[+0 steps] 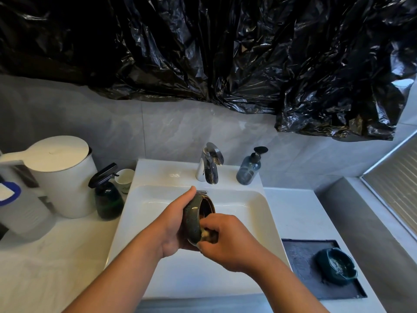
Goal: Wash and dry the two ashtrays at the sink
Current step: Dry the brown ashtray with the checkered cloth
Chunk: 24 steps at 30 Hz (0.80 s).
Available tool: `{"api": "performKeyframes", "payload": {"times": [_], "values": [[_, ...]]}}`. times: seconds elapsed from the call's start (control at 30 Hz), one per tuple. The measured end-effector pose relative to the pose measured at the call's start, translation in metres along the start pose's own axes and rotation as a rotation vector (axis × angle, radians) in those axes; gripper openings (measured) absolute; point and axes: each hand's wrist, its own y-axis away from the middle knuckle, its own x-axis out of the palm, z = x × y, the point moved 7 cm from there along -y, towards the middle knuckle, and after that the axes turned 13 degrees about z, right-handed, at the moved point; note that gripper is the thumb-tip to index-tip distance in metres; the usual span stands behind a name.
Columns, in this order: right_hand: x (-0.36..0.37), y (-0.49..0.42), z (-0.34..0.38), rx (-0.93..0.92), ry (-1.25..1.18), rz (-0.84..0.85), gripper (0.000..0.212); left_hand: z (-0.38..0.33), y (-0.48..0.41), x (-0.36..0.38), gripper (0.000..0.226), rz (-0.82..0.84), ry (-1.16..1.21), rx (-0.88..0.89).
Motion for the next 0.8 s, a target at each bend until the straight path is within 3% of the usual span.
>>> {"api": "performKeyframes", "payload": {"times": [0.2, 0.33, 0.5, 0.6, 0.7, 0.8], "values": [[-0.002, 0.001, -0.005, 0.028, -0.165, -0.026, 0.019, -0.001, 0.000, 0.005, 0.053, -0.048, 0.050, 0.128], [-0.005, 0.003, -0.005, 0.032, -0.542, -0.024, 0.021, -0.004, 0.003, 0.007, 0.047, -0.118, -0.008, 0.288], [-0.002, 0.004, 0.001, -0.051, -0.813, -0.027, 0.015, -0.016, 0.009, 0.014, 0.050, -0.058, -0.220, 0.562], [0.003, 0.004, -0.004, -0.092, -0.939, 0.008, 0.018, -0.018, 0.011, 0.011, 0.062, -0.026, -0.251, 0.601], [-0.002, 0.006, -0.002, -0.078, -0.709, 0.066, 0.034, -0.016, 0.010, 0.001, 0.064, -0.040, -0.125, 0.568], [-0.008, 0.002, -0.003, -0.043, -0.029, 0.028, 0.042, -0.016, 0.007, -0.004, 0.060, -0.047, -0.071, 0.525]]}}
